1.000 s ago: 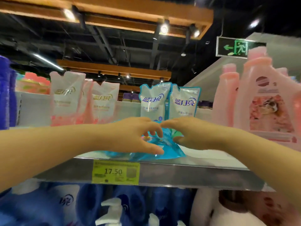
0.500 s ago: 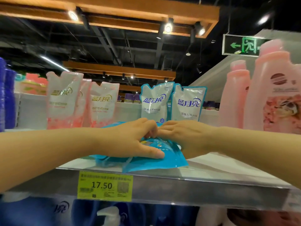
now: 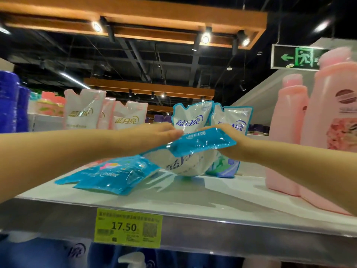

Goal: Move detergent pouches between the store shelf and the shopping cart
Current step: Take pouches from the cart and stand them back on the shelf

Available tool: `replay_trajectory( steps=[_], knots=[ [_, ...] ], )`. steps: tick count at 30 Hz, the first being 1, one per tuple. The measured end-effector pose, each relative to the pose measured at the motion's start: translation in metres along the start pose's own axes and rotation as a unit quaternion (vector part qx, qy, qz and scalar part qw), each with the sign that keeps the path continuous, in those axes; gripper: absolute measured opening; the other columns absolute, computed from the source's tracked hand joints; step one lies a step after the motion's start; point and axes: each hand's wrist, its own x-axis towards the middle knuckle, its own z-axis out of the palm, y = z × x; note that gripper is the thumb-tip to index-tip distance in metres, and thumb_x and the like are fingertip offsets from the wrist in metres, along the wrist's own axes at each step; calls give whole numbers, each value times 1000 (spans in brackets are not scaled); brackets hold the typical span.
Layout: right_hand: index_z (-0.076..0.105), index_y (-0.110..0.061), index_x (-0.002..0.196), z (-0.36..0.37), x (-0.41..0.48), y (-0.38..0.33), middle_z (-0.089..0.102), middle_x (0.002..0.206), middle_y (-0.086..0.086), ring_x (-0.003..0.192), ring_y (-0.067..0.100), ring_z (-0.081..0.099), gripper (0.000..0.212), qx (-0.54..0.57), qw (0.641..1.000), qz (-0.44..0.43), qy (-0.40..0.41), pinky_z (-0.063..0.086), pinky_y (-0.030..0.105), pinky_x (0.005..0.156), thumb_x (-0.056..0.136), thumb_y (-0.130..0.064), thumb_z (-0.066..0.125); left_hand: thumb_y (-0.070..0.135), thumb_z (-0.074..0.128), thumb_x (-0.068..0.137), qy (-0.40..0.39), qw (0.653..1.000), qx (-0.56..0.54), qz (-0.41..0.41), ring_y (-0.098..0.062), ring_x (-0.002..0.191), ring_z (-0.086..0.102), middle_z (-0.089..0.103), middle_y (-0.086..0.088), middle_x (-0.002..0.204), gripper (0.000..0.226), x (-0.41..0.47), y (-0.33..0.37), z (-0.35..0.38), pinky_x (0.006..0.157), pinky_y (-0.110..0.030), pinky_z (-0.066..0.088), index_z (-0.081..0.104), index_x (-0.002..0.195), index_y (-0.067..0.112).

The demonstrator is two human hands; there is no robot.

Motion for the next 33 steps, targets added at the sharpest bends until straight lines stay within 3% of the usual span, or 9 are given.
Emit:
replay_trajectory(
  steps=[3,5,7,11,15,19,26,30,33],
  knots=[
    [58,-21,96,-10,15,4,62,85,-4,83,15,58,8,20,996,71,50,46,16,72,95,-17,52,49,23,97,76,973,-211,-54,-24,113,54,54,-2,123,48,16,15,-14,90,-36,45,50,122,18],
    [57,-22,94,-21,18,9,63,87,-4,88,17,61,1,147,976,133,93,52,27,79,93,-22,56,56,28,93,116,945,-305,-33,-23,106,58,59,-4,117,54,23,16,-26,90,-38,49,53,119,16],
    [59,-16,110,-30,21,19,66,94,2,86,20,64,19,236,943,194,136,55,36,73,92,-21,58,56,37,92,132,925,-356,-14,-21,107,59,60,-7,120,54,33,15,-31,95,-43,48,50,126,17],
    [57,-10,118,-42,30,42,66,111,12,91,25,61,27,232,907,287,205,53,41,79,92,-18,59,45,52,90,122,951,-284,-33,-21,113,55,54,-2,129,50,67,22,-17,92,-42,48,39,134,22],
    [58,-3,116,-51,34,62,64,115,18,88,28,61,32,243,874,344,242,53,44,77,86,-10,66,42,58,88,2,987,-157,-29,-21,118,51,47,-2,137,69,93,28,21,92,-41,49,21,145,31],
    [55,-3,119,-51,35,76,65,113,14,92,30,65,41,230,860,379,253,56,43,74,82,-15,71,50,56,86,-43,997,-62,-17,-21,116,51,41,-2,142,80,108,30,52,94,-38,50,6,147,39],
    [55,-11,118,-32,23,84,65,111,10,97,26,62,51,262,868,371,202,54,39,81,76,-32,76,53,57,84,-64,997,-22,-21,-22,124,46,34,-1,149,88,107,19,65,97,-36,48,-2,147,40],
    [34,-16,133,-47,28,73,54,123,9,103,26,61,78,216,865,312,328,54,44,87,71,-34,79,52,57,84,-13,1000,-14,-17,-20,119,49,38,-1,146,84,105,19,46,94,-35,49,5,148,38],
    [33,-18,135,-66,27,50,40,131,7,115,23,47,70,43,879,214,424,46,40,97,78,-25,71,53,57,83,36,999,-19,-32,-21,119,49,40,-1,145,82,100,12,21,92,-35,50,10,147,37]
  ],
)
